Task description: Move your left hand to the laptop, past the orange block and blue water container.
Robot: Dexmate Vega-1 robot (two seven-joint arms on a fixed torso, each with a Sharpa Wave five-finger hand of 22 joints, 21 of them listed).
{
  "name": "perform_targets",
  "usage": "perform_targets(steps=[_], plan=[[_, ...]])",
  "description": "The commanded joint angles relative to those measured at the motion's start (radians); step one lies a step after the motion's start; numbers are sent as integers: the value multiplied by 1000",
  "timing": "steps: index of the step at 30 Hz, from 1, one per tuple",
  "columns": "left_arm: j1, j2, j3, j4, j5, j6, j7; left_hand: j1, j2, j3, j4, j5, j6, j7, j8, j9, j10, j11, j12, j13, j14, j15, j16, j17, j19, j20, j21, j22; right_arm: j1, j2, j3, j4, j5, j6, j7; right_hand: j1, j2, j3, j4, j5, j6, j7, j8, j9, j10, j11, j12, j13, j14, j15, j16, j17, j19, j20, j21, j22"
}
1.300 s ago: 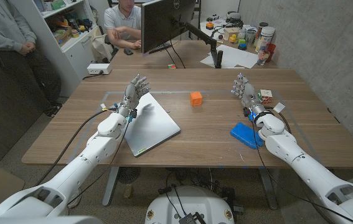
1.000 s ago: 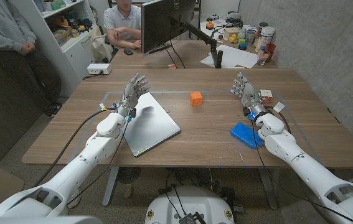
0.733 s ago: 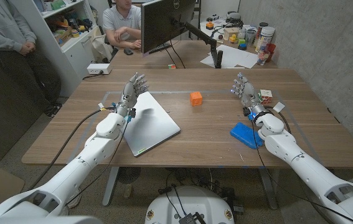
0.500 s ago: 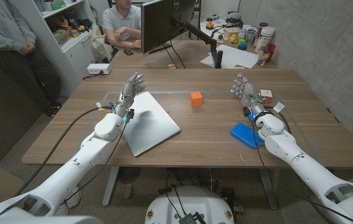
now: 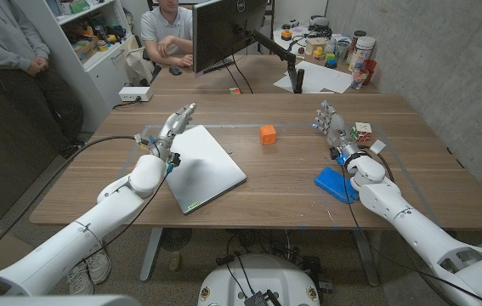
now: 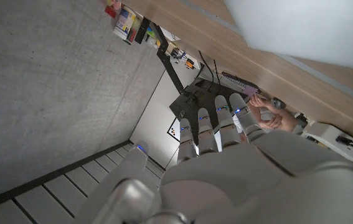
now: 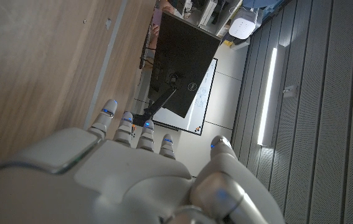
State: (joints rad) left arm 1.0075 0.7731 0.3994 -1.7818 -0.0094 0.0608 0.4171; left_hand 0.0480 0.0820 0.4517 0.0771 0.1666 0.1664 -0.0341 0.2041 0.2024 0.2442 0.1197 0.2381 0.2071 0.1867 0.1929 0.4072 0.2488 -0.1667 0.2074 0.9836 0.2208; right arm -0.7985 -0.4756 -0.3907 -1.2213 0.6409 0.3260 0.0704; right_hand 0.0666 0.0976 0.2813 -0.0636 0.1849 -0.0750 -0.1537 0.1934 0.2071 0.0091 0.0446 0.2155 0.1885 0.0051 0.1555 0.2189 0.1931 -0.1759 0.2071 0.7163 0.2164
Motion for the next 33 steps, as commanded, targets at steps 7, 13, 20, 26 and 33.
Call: perform_targets(steps=[7,13,20,26,33], plan=[[-30,76,174,-154,572,415,95,0,16,8,1,7,7,1,7,1,7,2,3,5,-3,8,5,5,0,8,5,4,16,12,-4,36,-2,7,12,1,9,3,-3,7,-5,-4,3,1,-4,1,2,3,-1,8,2,4,-96,8,-8,3],[-46,94,234,-167,728,500,47,0,16,8,1,7,7,1,7,1,7,2,3,5,-3,8,5,5,0,8,5,4,21,15,-7,44,-3,9,16,-1,8,2,-2,7,-5,-4,3,1,-3,1,3,3,-1,8,2,4,-95,8,-10,3],[-51,92,269,-157,810,558,-34,0,16,8,1,7,7,1,7,1,7,2,3,5,-3,8,5,5,0,8,5,4,26,21,-10,52,-6,17,20,-1,8,2,-2,7,3,-5,6,1,1,-3,4,3,5,6,4,4,-93,9,-11,3],[-43,86,268,-129,803,567,-70,0,16,8,1,7,7,1,7,1,7,2,3,5,-3,8,5,5,0,8,5,4,23,20,-9,41,-6,9,10,-1,7,1,-2,7,3,-5,6,1,2,-2,4,3,4,6,3,4,-91,9,-11,3],[2,95,222,-144,722,553,-73,0,16,8,1,7,7,1,7,1,7,2,3,5,-3,8,5,5,0,8,5,4,18,13,-10,27,-16,5,-5,-2,7,1,-2,8,3,-5,6,1,3,-1,5,3,5,6,3,4,-90,9,-11,3]])
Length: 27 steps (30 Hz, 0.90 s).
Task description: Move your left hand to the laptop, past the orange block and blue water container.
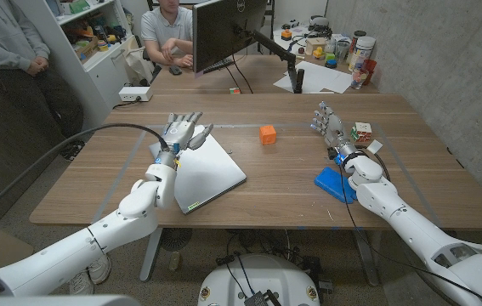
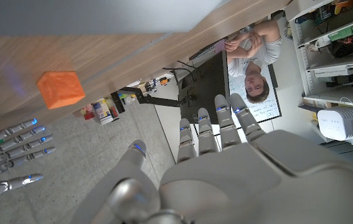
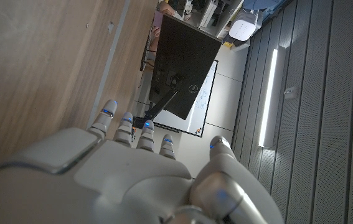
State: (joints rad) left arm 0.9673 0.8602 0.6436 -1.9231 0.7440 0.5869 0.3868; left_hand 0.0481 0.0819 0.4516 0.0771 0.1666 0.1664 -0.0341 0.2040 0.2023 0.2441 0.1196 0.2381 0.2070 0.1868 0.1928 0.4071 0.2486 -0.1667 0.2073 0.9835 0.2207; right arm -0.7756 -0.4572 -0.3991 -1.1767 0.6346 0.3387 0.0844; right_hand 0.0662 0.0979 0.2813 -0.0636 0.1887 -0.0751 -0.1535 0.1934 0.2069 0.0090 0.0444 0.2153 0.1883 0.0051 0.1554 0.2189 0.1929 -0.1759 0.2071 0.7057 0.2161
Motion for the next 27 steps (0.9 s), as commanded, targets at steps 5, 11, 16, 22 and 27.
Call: perform_targets(steps=[5,11,16,22,27], plan=[[62,18,-43,-20,-78,37,-70,0,16,8,1,7,7,1,7,2,7,2,3,5,-3,8,5,5,0,8,5,4,-6,-4,-2,-27,-10,-15,-27,-2,7,1,-2,4,2,-5,5,1,3,-3,5,3,5,6,3,4,-90,9,-1,4],[62,22,-37,-6,-91,48,-76,0,16,8,1,7,7,1,7,2,7,2,3,5,-3,8,5,5,0,8,5,4,-2,-1,-8,-29,-16,-14,-26,-3,7,0,-1,4,3,-6,6,1,3,-2,5,3,5,7,3,4,-89,9,-1,4],[55,21,-23,17,-94,46,-72,0,16,8,1,7,7,1,7,2,7,2,3,5,-3,8,5,5,0,8,5,4,-2,0,-9,-33,-17,-16,-30,-5,6,-1,0,4,3,-6,5,1,4,-3,5,3,5,7,3,4,-89,9,-1,4],[40,16,-2,49,-93,40,-72,0,16,8,1,7,7,1,7,2,7,2,3,5,-3,8,5,5,0,8,5,4,-2,-1,-9,-35,-17,-22,-34,-6,5,-2,1,4,4,-6,5,1,6,-1,6,3,4,6,3,4,-88,9,-2,4],[24,11,19,73,-82,44,-72,0,16,8,1,7,7,1,7,2,7,2,3,5,-3,8,5,5,0,8,5,4,-2,-2,-9,-32,-19,-18,-32,-7,5,-2,2,4,5,-7,6,1,6,-6,6,3,4,6,3,4,-88,9,-3,4]])
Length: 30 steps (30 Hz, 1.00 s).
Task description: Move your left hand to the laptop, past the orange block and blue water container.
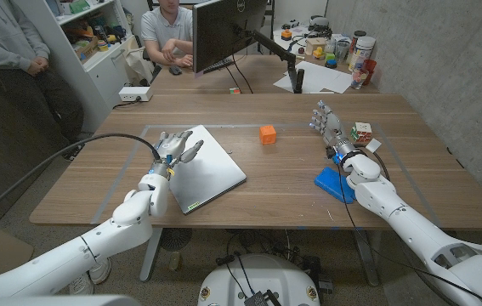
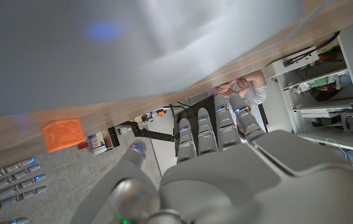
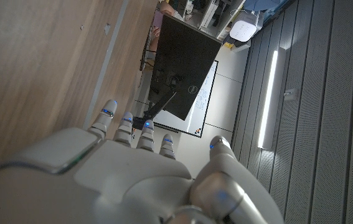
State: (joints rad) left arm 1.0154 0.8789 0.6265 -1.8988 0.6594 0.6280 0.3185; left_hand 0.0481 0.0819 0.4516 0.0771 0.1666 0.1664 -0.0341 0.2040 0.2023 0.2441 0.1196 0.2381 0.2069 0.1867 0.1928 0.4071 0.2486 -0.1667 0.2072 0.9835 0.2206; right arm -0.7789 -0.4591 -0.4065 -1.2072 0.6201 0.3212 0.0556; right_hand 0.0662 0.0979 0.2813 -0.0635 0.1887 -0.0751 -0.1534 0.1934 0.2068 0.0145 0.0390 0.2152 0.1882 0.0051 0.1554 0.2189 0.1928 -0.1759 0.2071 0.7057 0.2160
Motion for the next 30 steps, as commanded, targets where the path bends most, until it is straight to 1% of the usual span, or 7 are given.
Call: perform_targets(steps=[1,6,7,11,18,25,30], plan=[[-24,-7,37,49,3,4,-4,0,16,8,1,7,7,1,7,2,7,2,3,5,-3,8,5,5,0,8,5,4,1,0,-2,-1,-4,0,-3,-8,5,-2,2,4,4,-6,5,2,-1,-1,5,3,4,6,3,4,-88,9,-3,4],[-29,-15,43,75,-2,-22,29,0,16,8,1,7,7,1,7,2,7,2,3,5,-3,8,5,5,0,8,5,4,0,0,0,-4,1,-7,-3,-8,4,-3,2,4,6,-6,6,2,0,0,5,3,4,6,2,4,-88,9,-3,4],[-27,-16,41,78,-4,-29,40,0,16,8,1,7,7,1,7,2,7,2,3,5,-3,8,5,5,0,8,5,4,1,-2,0,-4,0,-8,-3,-8,4,-3,2,4,6,-6,6,1,-1,-3,5,3,4,6,3,4,-88,9,-4,4],[-26,-16,38,76,-5,-38,59,0,16,8,1,7,7,1,7,2,7,2,3,5,-3,8,5,5,0,8,5,4,1,-3,1,-7,4,-14,-3,-9,4,-3,3,4,8,-6,6,1,-2,-6,5,3,3,7,2,4,-88,9,-4,4],[-33,-20,40,77,-7,-41,58,0,16,8,1,7,7,1,7,2,7,2,3,5,-3,8,5,5,0,8,5,4,6,-2,3,0,8,-10,5,-11,3,-4,4,5,7,-5,6,2,0,3,5,3,3,8,2,4,-88,9,-5,4],[-41,-28,48,91,-14,-40,48,0,16,8,1,7,7,1,7,2,7,2,3,5,-3,8,5,5,0,8,5,4,9,0,4,10,9,-8,7,-13,2,-5,5,5,7,-6,6,2,-1,-2,5,3,3,8,2,4,-88,9,-6,4],[-47,-24,53,93,-15,-43,39,0,16,8,1,7,7,1,7,2,7,2,3,5,-3,8,5,5,0,8,5,4,15,2,1,23,7,-3,14,-13,2,-6,5,5,7,-7,6,2,-1,0,5,3,3,9,2,4,-88,9,-6,4]])
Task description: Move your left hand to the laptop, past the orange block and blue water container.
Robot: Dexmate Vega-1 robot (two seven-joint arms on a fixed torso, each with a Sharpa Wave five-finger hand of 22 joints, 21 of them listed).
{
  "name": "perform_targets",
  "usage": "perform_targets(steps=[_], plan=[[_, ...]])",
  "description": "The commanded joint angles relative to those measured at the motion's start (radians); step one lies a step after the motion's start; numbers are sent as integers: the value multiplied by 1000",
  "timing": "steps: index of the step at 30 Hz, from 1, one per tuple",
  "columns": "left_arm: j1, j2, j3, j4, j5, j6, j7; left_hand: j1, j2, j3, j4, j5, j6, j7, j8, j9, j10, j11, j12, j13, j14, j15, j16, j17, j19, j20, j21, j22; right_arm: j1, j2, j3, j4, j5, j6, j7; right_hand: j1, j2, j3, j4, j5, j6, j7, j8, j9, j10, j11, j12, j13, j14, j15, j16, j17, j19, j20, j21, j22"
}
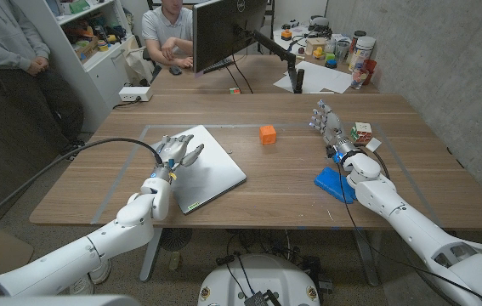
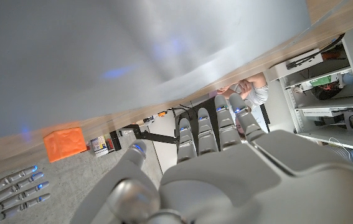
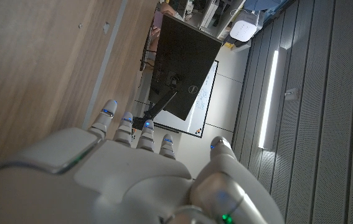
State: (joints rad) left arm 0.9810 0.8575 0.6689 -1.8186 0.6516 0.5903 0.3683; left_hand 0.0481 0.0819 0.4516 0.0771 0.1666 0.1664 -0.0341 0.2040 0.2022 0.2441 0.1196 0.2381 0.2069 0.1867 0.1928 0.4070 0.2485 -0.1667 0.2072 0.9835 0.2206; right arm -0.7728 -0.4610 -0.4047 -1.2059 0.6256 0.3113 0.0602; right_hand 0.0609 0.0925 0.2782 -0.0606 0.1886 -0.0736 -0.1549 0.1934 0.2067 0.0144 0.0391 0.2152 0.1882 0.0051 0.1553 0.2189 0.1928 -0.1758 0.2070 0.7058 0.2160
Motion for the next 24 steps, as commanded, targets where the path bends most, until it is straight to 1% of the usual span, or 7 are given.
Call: perform_targets(steps=[1,16,19,24], plan=[[-12,-7,10,13,-6,0,-6,0,16,8,1,7,7,1,7,2,7,2,3,5,-3,8,5,5,0,8,5,4,9,5,0,22,2,7,9,-8,7,-3,2,5,5,-6,5,2,-1,0,5,3,3,9,2,4,-88,9,-6,4],[-22,-7,24,14,0,6,-25,0,16,8,1,7,7,1,7,2,7,2,3,5,-3,8,5,5,0,8,5,4,10,7,1,30,4,13,15,-12,6,-5,5,5,4,-5,5,2,-1,-2,4,3,3,7,2,5,-88,9,-7,5],[-23,-8,25,14,1,8,-24,0,16,8,1,7,7,1,7,2,7,2,3,5,-3,8,5,5,0,8,5,4,10,7,1,30,4,13,16,-13,6,-5,6,5,4,-5,5,2,0,4,4,3,3,8,2,5,-88,9,-8,5],[-20,-6,25,14,1,5,-19,0,16,8,1,7,7,1,7,2,7,2,3,5,-3,8,5,5,0,8,5,4,6,5,2,22,4,10,11,-13,6,-6,7,6,4,-5,5,2,-1,0,4,3,3,8,2,5,-88,9,-8,5]])
